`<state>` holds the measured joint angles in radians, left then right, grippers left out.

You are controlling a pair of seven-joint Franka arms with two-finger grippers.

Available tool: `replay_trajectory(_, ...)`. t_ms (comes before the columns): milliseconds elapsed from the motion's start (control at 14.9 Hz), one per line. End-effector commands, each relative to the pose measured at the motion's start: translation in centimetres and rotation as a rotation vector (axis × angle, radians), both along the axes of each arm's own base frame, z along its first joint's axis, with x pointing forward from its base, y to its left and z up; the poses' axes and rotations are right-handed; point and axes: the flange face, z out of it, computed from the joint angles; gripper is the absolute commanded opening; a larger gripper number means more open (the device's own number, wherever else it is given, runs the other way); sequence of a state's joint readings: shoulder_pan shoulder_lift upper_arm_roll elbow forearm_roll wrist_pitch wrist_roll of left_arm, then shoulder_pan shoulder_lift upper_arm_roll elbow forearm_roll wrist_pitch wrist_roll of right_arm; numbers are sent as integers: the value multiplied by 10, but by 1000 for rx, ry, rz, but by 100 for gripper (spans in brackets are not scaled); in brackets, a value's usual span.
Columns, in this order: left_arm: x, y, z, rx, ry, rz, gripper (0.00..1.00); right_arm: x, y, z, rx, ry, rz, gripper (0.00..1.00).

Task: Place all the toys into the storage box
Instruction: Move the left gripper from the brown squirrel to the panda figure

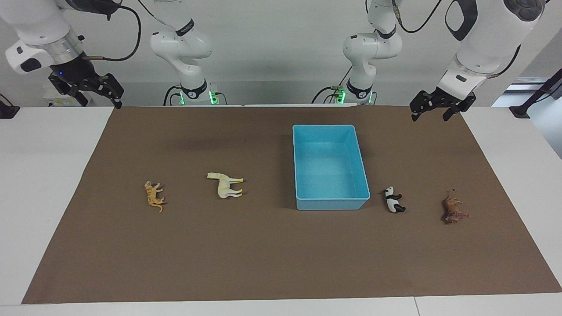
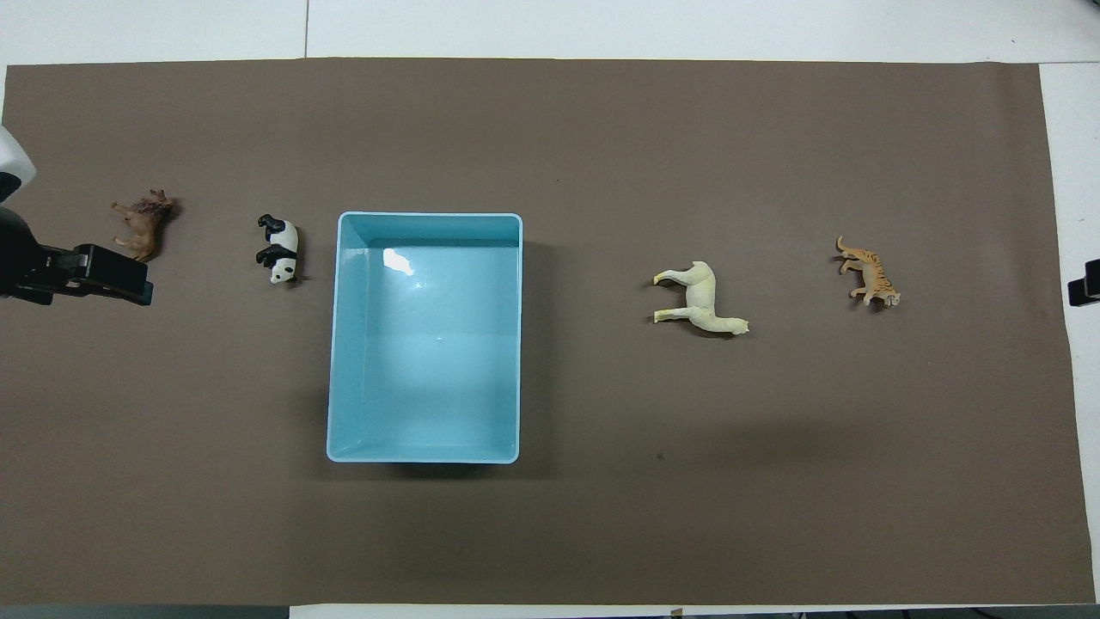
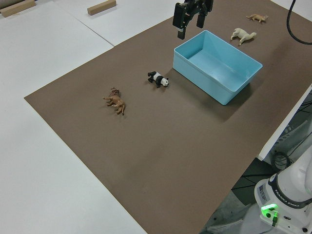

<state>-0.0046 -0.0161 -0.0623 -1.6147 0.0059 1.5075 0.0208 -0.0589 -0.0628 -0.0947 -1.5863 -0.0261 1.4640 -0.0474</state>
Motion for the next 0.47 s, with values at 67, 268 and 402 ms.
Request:
replay_trajectory(67, -8, 4, 2, 4, -19, -11, 100, -2, -1, 2, 9, -17, -22, 100)
replay_trajectory(268, -10, 6, -2, 8, -16, -6, 100, -3, -1, 2, 9, -17, -25, 100)
replay_trajectory(402, -11, 11, -7, 13, -39, 0, 100, -3, -1, 2, 10, -14, -23, 100)
